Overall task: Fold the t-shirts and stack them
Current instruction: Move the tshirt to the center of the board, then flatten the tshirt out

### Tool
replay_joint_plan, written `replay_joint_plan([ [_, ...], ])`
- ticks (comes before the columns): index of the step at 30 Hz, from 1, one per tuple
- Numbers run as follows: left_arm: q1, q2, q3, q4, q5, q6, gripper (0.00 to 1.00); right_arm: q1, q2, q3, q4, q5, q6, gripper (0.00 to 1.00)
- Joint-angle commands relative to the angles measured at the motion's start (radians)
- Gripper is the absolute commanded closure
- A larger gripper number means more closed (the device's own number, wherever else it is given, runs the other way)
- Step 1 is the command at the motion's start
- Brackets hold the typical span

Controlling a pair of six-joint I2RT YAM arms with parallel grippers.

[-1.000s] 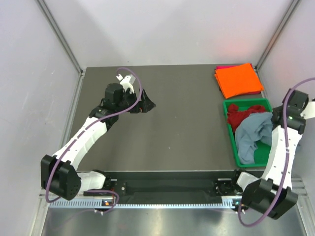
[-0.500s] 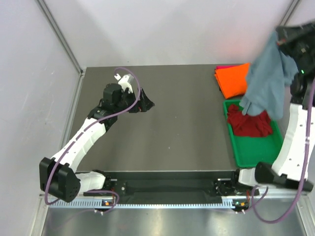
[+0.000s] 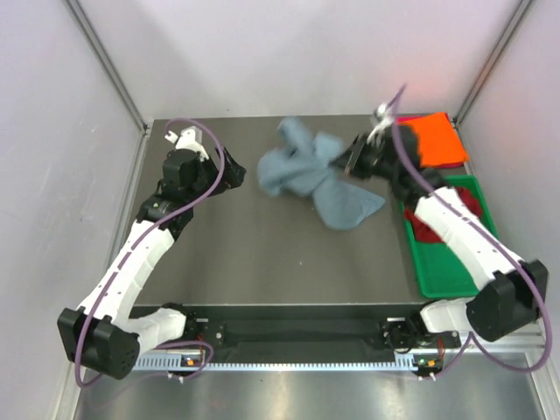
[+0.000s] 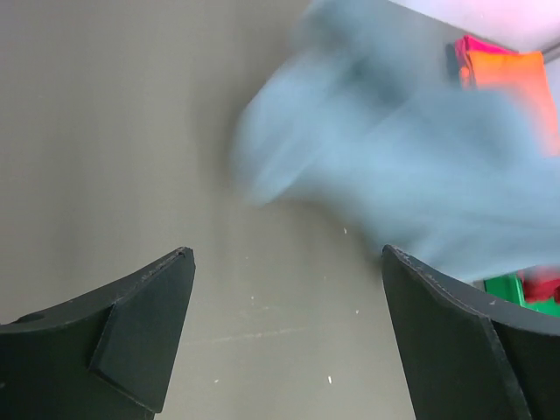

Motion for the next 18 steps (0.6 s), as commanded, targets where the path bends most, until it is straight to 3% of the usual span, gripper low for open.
replay_joint_plan([
  [1,0.001,-0.021,0.039,-0.006,-0.056,-0.017,0.07,0.057,-0.056,-0.275,0.129,0.020,0.030,0.82],
  [3,0.001,-0.006,0.042,-0.006,-0.027,-0.028,0.07,0.060,-0.058,-0.329,0.062,0.029,-0.012,0.76],
  [4,0.002,0.000,0.048,-0.006,0.018,-0.029,0.08,0.062,-0.070,-0.352,0.036,0.043,-0.029,0.68],
  [10,0.002,0.114,0.062,0.006,0.245,-0.086,0.11,0.042,-0.156,-0.351,-0.103,0.267,-0.131,0.44],
  [18,-0.005,0.340,-0.039,0.149,0.352,-0.173,0.19,-0.096,0.035,-0.255,-0.093,0.276,-0.153,0.45],
])
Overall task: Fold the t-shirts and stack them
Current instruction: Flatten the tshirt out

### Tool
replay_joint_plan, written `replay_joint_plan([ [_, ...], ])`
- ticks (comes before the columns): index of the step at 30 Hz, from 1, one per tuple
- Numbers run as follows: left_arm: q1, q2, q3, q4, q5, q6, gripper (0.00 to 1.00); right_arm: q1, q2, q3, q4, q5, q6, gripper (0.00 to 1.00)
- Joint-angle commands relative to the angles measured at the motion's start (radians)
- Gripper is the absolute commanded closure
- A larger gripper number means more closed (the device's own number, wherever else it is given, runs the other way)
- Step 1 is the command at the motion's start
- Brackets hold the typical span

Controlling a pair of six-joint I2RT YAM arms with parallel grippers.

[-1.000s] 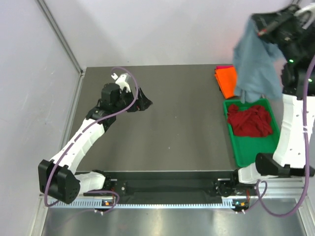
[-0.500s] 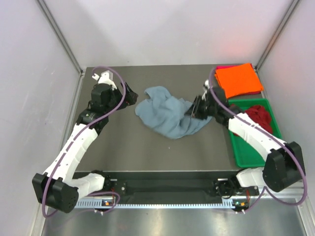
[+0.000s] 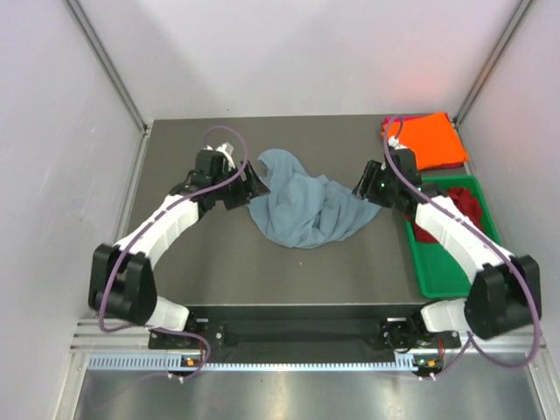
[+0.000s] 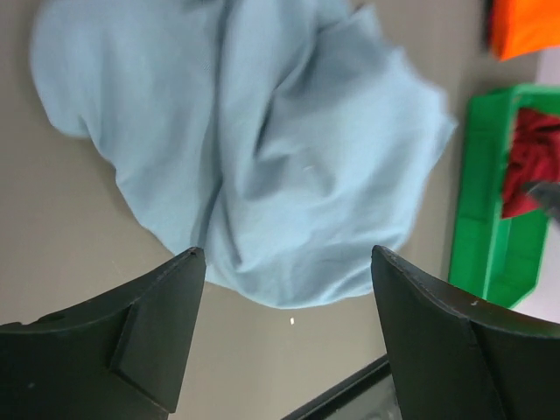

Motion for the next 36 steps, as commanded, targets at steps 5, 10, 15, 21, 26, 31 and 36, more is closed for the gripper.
replay_joint_plan([
  [5,-0.050,0.218,0.042,0.147,0.099,-0.043,0.19,-0.059,0.166,0.137,-0.034,0.116,0.004,0.49],
  [10,-0.113,0.342,0.120,0.185,0.110,-0.034,0.17,-0.076,0.147,0.042,-0.016,0.128,-0.005,0.49],
  [15,-0.134,0.440,0.157,0.211,0.094,-0.045,0.30,-0.081,0.072,-0.044,0.039,0.087,-0.014,0.49],
  [21,-0.076,0.456,0.348,-0.083,0.088,-0.005,1.00,-0.081,0.058,-0.030,-0.022,0.114,-0.032,0.47],
  [26,0.017,0.150,0.324,-0.270,-0.156,0.101,1.00,-0.066,0.016,-0.056,-0.028,0.091,-0.037,0.47],
  [31,0.025,-0.037,0.093,-0.315,-0.232,0.145,1.00,-0.058,-0.002,-0.112,0.006,0.052,-0.033,0.48],
  [36,0.034,-0.118,-0.061,-0.301,-0.269,0.135,1.00,-0.033,0.071,-0.135,0.058,0.024,-0.056,0.47],
])
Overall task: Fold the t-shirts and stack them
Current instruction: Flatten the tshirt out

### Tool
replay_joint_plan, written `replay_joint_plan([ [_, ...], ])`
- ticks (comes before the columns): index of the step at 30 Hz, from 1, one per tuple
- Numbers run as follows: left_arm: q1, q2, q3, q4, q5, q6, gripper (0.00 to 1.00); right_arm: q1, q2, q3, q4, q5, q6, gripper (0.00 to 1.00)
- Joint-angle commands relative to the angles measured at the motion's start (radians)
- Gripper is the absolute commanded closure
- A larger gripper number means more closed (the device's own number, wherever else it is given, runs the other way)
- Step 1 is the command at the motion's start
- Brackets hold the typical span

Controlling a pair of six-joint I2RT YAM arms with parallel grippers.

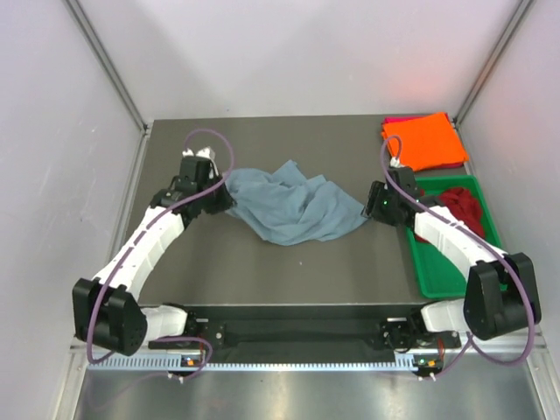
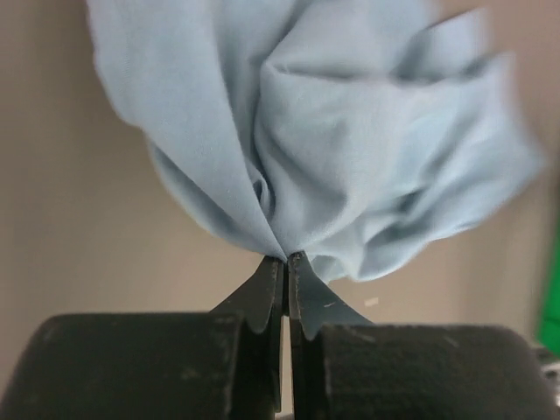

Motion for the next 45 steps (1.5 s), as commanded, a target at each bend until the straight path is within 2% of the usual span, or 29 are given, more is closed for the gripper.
replay_joint_plan([
  [1,0.007,0.023,-0.087,-0.069,-0.093,0.026,1.00,0.028,0.050,0.000,0.073,-0.056,-0.025,0.47],
  [3,0.017,0.032,-0.084,-0.098,-0.178,0.024,1.00,0.041,0.086,0.002,0.105,-0.061,-0.031,0.47],
  [5,0.025,0.043,-0.085,-0.114,-0.183,0.020,1.00,0.045,0.113,0.008,0.142,-0.082,-0.051,0.46],
  [9,0.057,0.046,-0.090,-0.091,-0.138,0.004,1.00,0.045,0.217,0.072,0.116,-0.038,-0.073,0.46],
  [11,0.068,0.057,-0.081,-0.086,-0.109,0.003,1.00,0.045,0.238,0.074,0.104,0.042,-0.052,0.46],
  [23,0.100,0.103,-0.073,-0.022,0.011,-0.014,1.00,0.032,0.337,0.095,0.163,0.098,0.001,0.50],
  [24,0.100,0.109,-0.069,-0.023,0.023,-0.013,1.00,0.031,0.343,0.098,0.165,0.106,-0.002,0.52],
  [27,0.100,0.133,-0.049,-0.019,0.049,-0.014,1.00,0.028,0.350,0.113,0.180,0.125,-0.019,0.72],
  [28,0.100,0.144,-0.037,-0.016,0.051,-0.014,1.00,0.026,0.344,0.118,0.204,0.132,-0.028,0.85],
  [30,0.100,0.159,0.045,-0.032,0.025,-0.008,1.00,0.022,0.293,0.152,0.209,0.178,-0.053,0.99],
  [31,0.102,0.182,0.095,-0.057,0.003,-0.002,1.00,0.017,0.269,0.179,0.170,0.203,-0.058,1.00],
  [33,0.102,0.202,0.291,-0.149,-0.031,0.007,1.00,0.008,0.180,0.291,0.116,0.201,-0.068,1.00],
  [37,0.100,0.209,0.634,-0.220,-0.089,0.029,1.00,0.009,0.022,0.494,-0.046,0.206,-0.081,1.00],
  [40,0.100,0.195,0.803,-0.289,-0.094,0.029,1.00,0.011,-0.104,0.581,-0.117,0.180,-0.094,1.00],
  [45,0.100,0.063,0.844,-0.313,-0.092,0.021,1.00,0.012,-0.339,0.580,-0.174,0.148,-0.088,1.00],
])
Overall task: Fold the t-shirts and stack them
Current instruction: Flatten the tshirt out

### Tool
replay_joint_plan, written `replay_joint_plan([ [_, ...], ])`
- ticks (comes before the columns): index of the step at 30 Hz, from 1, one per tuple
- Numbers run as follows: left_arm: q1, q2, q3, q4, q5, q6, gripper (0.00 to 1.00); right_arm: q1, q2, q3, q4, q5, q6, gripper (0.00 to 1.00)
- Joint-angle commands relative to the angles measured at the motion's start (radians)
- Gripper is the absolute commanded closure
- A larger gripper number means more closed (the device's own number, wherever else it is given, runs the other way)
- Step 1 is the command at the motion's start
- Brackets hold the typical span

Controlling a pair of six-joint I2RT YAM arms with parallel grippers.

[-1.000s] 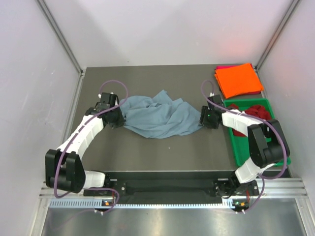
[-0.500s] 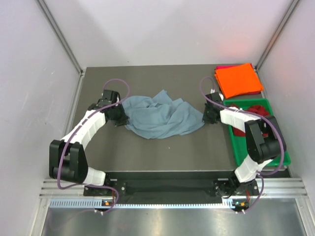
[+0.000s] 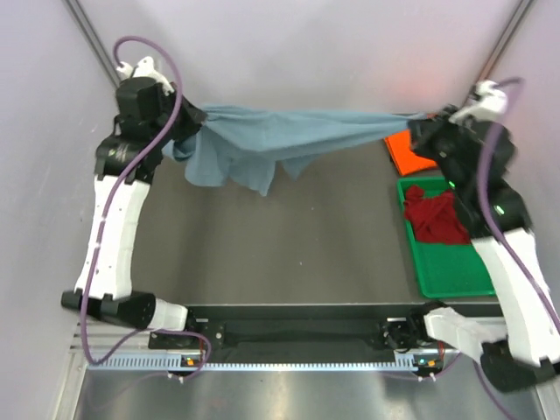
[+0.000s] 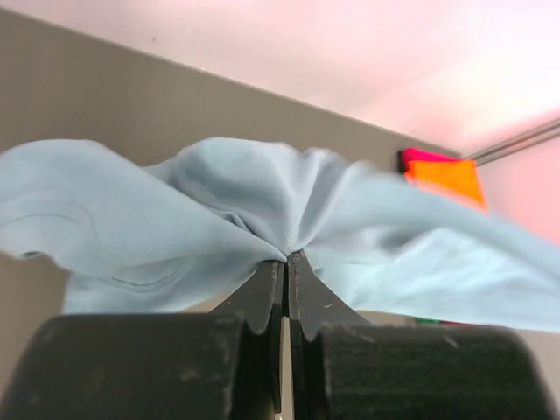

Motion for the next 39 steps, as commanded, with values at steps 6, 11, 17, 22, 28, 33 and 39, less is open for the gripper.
replay_joint_plan([
  [6,0.004,-0.206,-0.030,-0.036,0.058,-0.002,1.00,-0.003,-0.249,-0.073,-0.123,-0.057,0.036,1.00],
  [11,0.004,-0.148,-0.086,-0.030,0.123,0.021,1.00,-0.006,-0.219,-0.069,-0.146,-0.053,0.037,1.00],
  [17,0.006,-0.035,-0.237,0.071,0.095,0.057,1.00,-0.005,-0.132,-0.153,-0.080,-0.008,0.013,1.00],
  [22,0.012,0.279,-0.173,0.154,0.268,0.078,1.00,-0.006,-0.069,-0.302,-0.002,-0.033,0.028,1.00],
  [28,0.007,0.596,0.237,-0.180,0.045,0.097,0.53,-0.006,0.016,-0.431,0.074,-0.042,0.045,1.00],
  [33,-0.085,0.313,-0.195,-0.092,-0.102,0.147,0.42,-0.005,0.056,-0.475,0.118,-0.062,0.062,1.00],
  [39,-0.114,-0.052,-0.782,0.083,0.020,-0.081,0.54,-0.005,0.076,-0.491,0.147,-0.096,0.059,1.00],
])
